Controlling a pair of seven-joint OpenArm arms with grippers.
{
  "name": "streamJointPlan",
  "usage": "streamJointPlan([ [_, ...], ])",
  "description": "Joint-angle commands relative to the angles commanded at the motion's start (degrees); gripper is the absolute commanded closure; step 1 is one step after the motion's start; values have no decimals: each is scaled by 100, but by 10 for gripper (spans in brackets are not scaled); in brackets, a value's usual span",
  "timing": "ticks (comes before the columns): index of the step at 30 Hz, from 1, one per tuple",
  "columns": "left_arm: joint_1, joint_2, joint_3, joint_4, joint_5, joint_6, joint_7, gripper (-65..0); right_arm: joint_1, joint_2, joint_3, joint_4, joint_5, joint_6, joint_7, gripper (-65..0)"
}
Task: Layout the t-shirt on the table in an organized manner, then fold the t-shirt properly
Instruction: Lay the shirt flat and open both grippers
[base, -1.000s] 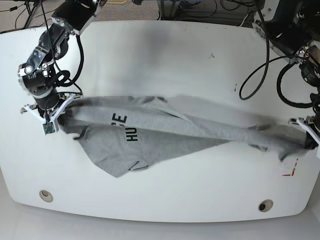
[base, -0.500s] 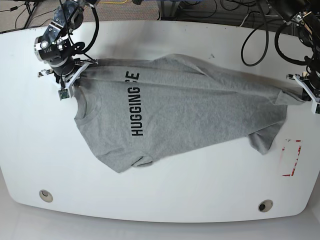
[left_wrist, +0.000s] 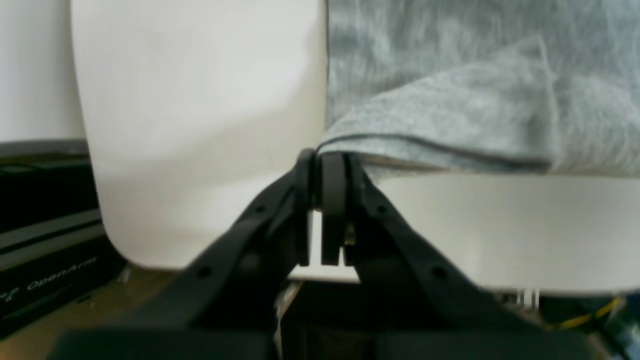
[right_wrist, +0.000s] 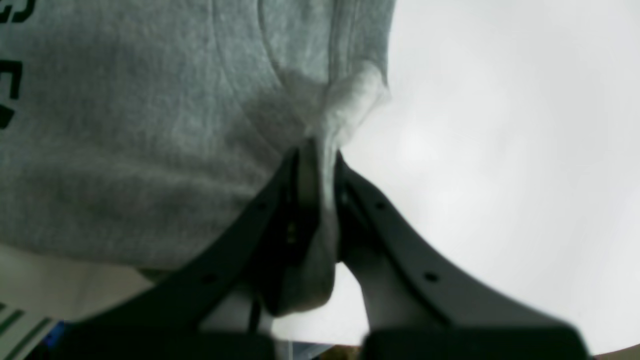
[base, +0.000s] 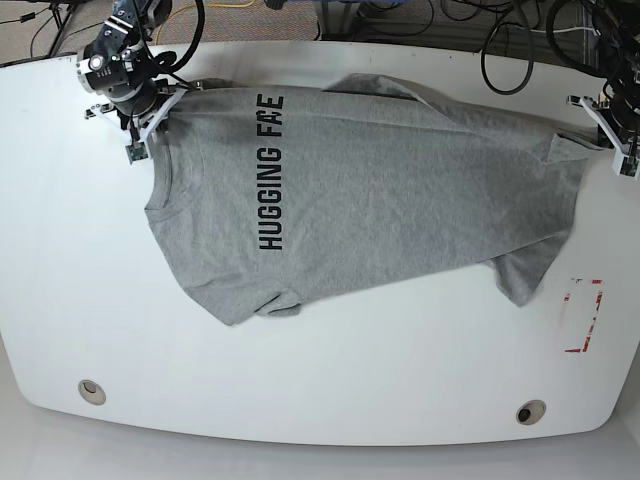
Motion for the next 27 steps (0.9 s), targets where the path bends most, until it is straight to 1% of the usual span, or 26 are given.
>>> streamJointPlan([
  [3,62,0,0,0,9,0,0,0,-18,-53,0,0,-18,0,0,-8],
  [5,123,0,-9,-9,18,0,0,-15,-26,-105,0,0,-62,0,0,-8],
  [6,149,0,-9,-9,18,0,0,-29,-26,-114,0,0,-62,0,0,-10],
  [8,237,0,-9,-9,18,0,0,-90,-88,-132,0,0,-62,0,0,-38],
  [11,299,0,-9,-9,18,0,0,-186,-123,-141,-9,9,-62,0,0,-152],
  [14,378,0,-9,-9,18,0,0,-311,-141,-141,-9,9,-62,0,0,-331],
  [15,378,0,-9,-9,18,0,0,-340,-141,-141,-9,18,-53,0,0,-366],
  [16,352,0,-9,-9,18,0,0,-374,-141,-141,-9,18,-35,0,0,-434],
  [19,325,-9,0,-9,9,0,0,-379,-88,-114,-9,18,-18,0,0,-520],
  [21,211,-9,0,18,0,0,9,-379,-9,-105,-9,18,-18,0,9,-533],
  [25,-97,-9,0,26,0,0,44,-379,255,-79,9,18,-62,0,9,-514],
  [27,-202,-44,-26,35,0,0,44,-379,369,53,9,18,-44,0,9,-501],
])
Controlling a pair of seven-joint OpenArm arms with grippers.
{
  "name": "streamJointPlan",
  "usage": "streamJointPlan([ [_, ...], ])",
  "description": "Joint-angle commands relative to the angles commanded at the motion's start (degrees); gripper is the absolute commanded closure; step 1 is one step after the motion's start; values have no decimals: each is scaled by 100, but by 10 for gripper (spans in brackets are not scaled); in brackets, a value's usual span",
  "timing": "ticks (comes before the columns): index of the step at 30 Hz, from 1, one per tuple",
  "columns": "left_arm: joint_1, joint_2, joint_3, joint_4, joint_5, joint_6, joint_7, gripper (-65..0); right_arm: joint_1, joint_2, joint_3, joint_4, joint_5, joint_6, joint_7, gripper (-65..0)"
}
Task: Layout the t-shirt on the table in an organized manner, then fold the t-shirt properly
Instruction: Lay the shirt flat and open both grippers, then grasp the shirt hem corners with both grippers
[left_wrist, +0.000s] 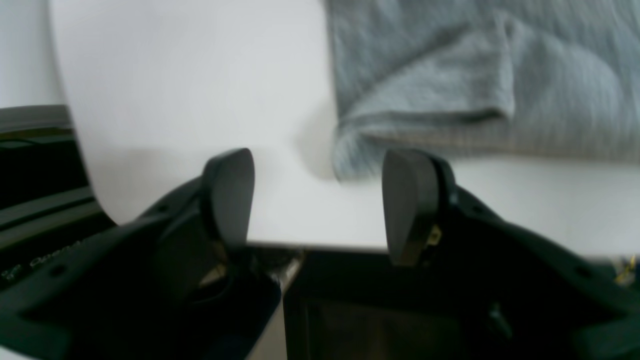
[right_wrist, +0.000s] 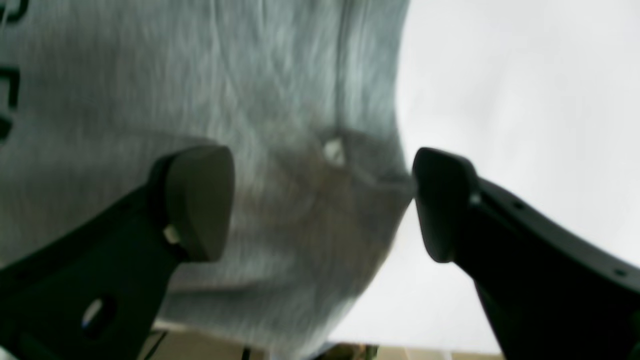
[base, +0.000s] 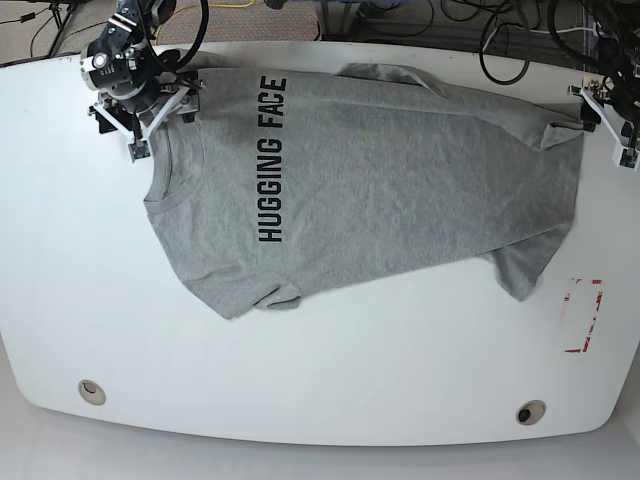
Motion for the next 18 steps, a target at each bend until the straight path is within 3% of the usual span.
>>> streamJointPlan([
  [2,-114,-158,-149,-9,-18,0,0,-379,229,141,0,-35,35,0,0,-498],
  [11,-1204,-185,-246,-53,26,0,-9,-379,1538,193,9,-703,-9,0,0,-499],
  [18,-2092,-167,413,-316,396,0,-26,-379,2567,422,-18,-1952,-18,0,229,-498],
])
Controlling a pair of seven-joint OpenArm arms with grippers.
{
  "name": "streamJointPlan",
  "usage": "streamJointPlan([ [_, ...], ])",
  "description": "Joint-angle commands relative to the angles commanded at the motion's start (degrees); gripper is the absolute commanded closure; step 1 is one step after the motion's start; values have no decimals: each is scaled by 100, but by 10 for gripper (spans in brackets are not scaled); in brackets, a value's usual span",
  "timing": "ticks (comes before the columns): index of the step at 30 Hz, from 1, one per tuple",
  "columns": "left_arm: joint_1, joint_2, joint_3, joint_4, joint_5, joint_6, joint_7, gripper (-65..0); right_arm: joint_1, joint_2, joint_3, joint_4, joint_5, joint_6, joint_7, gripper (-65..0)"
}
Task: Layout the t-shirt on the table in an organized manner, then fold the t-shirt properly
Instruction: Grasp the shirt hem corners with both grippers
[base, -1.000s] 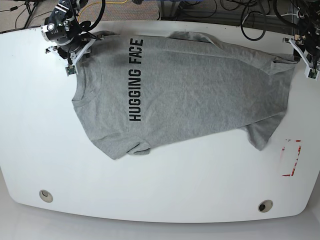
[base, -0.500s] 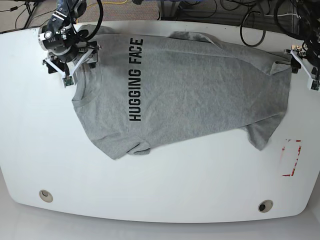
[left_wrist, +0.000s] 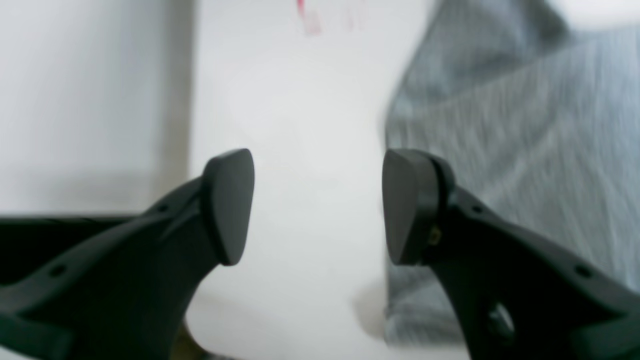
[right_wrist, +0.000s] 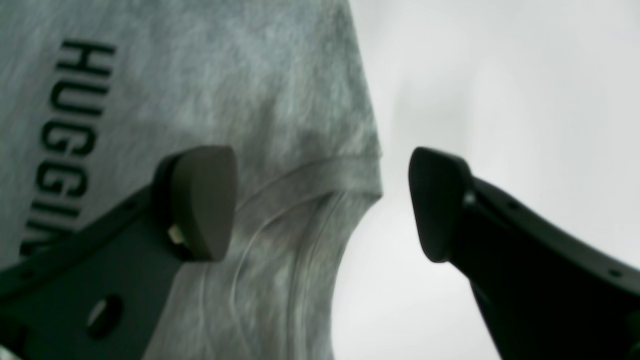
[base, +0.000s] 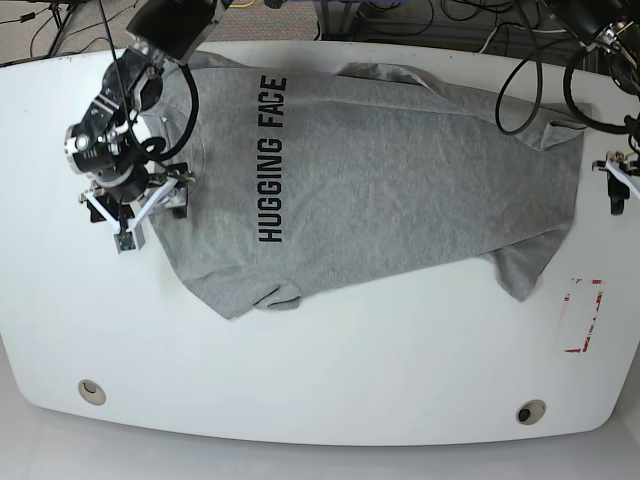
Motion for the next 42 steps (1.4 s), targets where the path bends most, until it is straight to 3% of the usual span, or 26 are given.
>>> streamJointPlan([
  [4,-589,0,360,-484,255,0,-9,-379,492,202,-9,-1055,0,0,624,-498],
  [15,-1415,0,431,-1618,316,0,-202,-379,1178,695,-9,-3138,0,0,1679,-498],
  [22,-1468,0,431,-1943,316,0,-563,-379,1178,554,-132,-3420,0,0,1925,-498],
  [29,-1451,0,431,-1969,316,0,-580,-379,941,360,-668,-3411,53,0,1925,-496],
  [35,-1477,0,431,-2189,440,0,-580,-379,853,123,-738,-3411,0,0,2092,-493],
  [38,-1495,0,431,-2567,651,0,-651,-379,853,114,-738,-3411,0,0,2189,-449],
  [42,-1732,0,440,-3288,914,0,-1081,-379,870,123,-756,-3411,0,0,2198,-260],
])
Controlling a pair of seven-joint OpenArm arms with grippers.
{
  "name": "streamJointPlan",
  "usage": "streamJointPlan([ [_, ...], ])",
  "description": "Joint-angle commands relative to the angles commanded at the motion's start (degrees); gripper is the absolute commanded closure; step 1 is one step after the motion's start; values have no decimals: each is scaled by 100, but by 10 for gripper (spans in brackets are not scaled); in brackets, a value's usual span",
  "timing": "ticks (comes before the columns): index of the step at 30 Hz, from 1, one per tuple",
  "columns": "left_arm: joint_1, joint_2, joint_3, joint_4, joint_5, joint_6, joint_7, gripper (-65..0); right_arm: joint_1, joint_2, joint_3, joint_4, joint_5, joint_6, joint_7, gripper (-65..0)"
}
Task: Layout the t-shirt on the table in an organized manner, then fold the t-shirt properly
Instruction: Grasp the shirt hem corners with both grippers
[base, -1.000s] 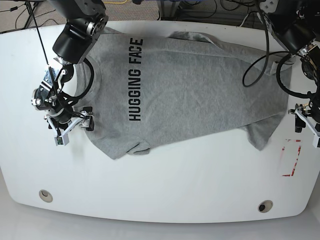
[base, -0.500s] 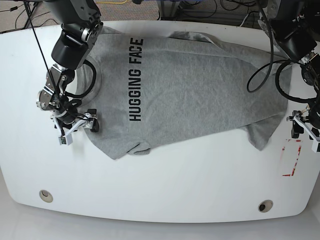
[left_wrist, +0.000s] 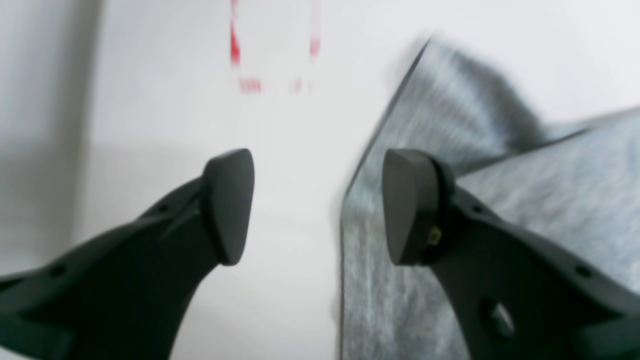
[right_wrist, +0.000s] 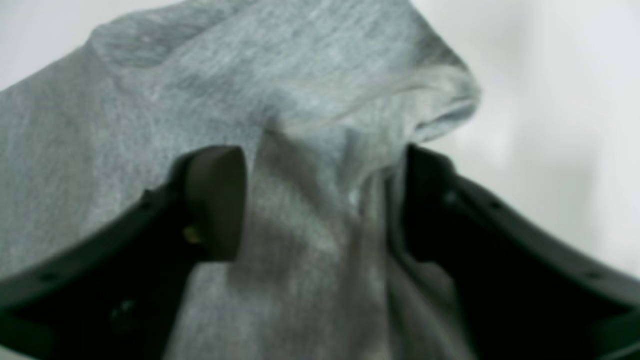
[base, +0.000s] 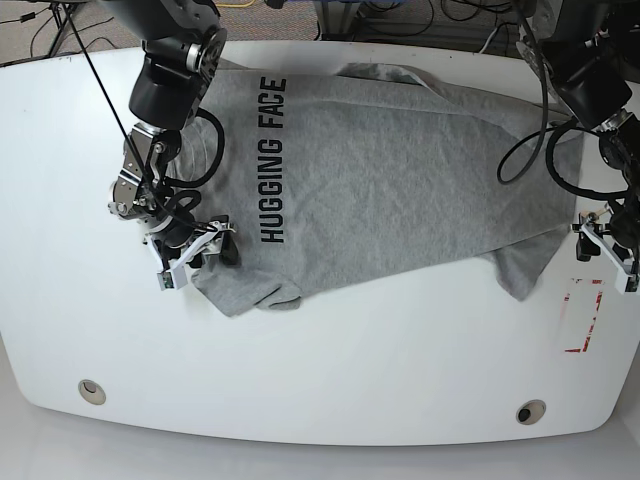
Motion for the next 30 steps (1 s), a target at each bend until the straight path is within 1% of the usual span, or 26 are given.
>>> streamJointPlan([
  [1,-62,-9,0,-229,79,0,-105,-379,0,9,0,0,0,0,0,-209],
  [4,-273,-18,0,-791,281,0,-396,-379,9,18,0,0,0,0,0,-100],
  [6,-484,-18,0,-1248,422,0,-633,-379,9,26,-9,0,0,0,0,-63],
  [12,-1090,-18,53,-2444,747,0,-1187,-379,9,26,-9,0,0,0,0,-57],
  [16,-1424,-18,396,-3200,809,0,-1609,-379,0,26,-9,0,0,0,0,-57],
  [21,-1626,-9,818,-3771,791,0,-1978,-379,-9,18,-9,0,0,0,0,-57],
  [30,-1688,0,967,-4211,818,0,-2347,-381,-9,18,-9,9,9,0,0,-57],
])
